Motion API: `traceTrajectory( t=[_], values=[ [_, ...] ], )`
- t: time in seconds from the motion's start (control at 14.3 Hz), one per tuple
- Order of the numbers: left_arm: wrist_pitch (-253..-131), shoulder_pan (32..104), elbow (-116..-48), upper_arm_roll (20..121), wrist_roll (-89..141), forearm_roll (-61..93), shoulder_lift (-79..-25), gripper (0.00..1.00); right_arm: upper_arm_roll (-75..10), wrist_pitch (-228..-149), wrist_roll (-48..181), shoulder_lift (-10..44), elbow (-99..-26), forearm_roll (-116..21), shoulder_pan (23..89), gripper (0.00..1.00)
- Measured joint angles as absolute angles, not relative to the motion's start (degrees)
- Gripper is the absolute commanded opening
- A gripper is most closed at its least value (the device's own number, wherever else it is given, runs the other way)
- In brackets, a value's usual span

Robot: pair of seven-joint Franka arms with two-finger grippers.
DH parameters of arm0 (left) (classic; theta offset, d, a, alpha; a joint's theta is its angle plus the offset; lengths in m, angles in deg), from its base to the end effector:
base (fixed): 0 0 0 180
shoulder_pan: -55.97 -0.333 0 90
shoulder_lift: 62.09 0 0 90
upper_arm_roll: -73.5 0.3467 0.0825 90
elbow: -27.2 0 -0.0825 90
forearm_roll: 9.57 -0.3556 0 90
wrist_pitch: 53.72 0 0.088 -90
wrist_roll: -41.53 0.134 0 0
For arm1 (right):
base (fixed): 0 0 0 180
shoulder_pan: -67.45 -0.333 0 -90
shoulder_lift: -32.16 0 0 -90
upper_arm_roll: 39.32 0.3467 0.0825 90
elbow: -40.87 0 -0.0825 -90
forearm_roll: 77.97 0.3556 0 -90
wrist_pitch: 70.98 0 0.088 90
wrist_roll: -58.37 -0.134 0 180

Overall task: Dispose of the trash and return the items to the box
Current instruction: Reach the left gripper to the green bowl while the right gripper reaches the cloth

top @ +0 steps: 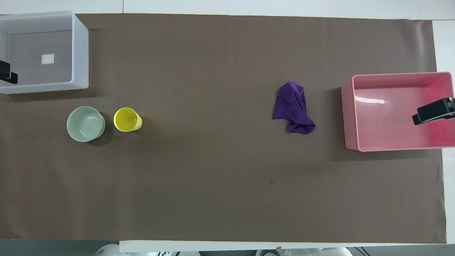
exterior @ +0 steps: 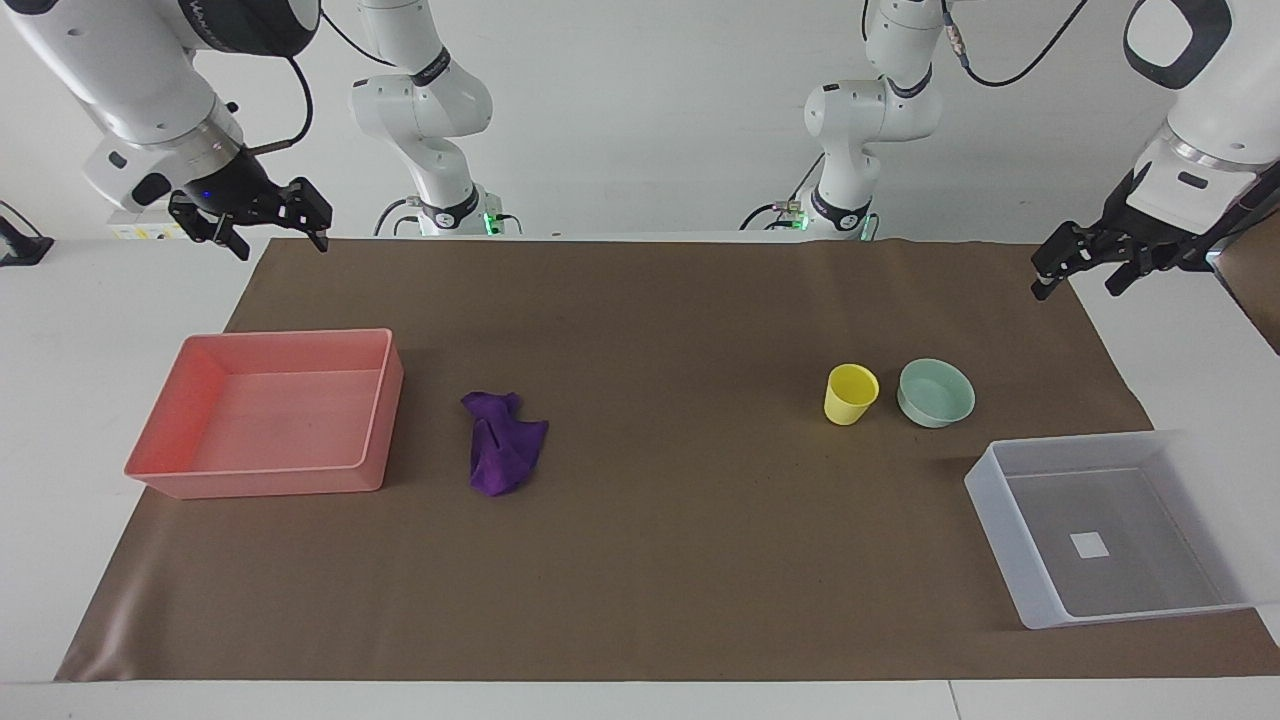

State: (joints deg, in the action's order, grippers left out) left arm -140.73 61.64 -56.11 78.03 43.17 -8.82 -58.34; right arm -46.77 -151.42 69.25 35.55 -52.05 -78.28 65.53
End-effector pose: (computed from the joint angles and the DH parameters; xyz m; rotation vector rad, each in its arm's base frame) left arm 0.5435 -0.0143 0.6402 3.1327 -0.0773 -0.0010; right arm 0.4801 -0.0494 0.6229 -3.1037 -0.1456 0.2447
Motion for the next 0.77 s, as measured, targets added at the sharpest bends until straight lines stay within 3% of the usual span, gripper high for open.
traceTrajectory(
  t=[0.42, 0.56, 0.77],
  values=[
    [-140.7, 61.6, -57.9, 78.0, 43.2, -8.8, -58.9, 1.00, -46.6, -154.4, 69.2, 35.6, -52.7, -78.0, 65.0, 1.00],
    [-146.3, 61.6, -65.6, 78.0, 43.2, -8.9, -61.8, 1.00, -46.5, -156.9, 68.9, 35.3, -54.1, -77.8, 62.3, 1.00],
    [-161.1, 60.0, -84.9, 78.1, 43.0, -8.9, -68.6, 1.00, -46.4, -162.8, 65.3, 32.2, -55.9, -75.5, 58.0, 1.00]
  ],
)
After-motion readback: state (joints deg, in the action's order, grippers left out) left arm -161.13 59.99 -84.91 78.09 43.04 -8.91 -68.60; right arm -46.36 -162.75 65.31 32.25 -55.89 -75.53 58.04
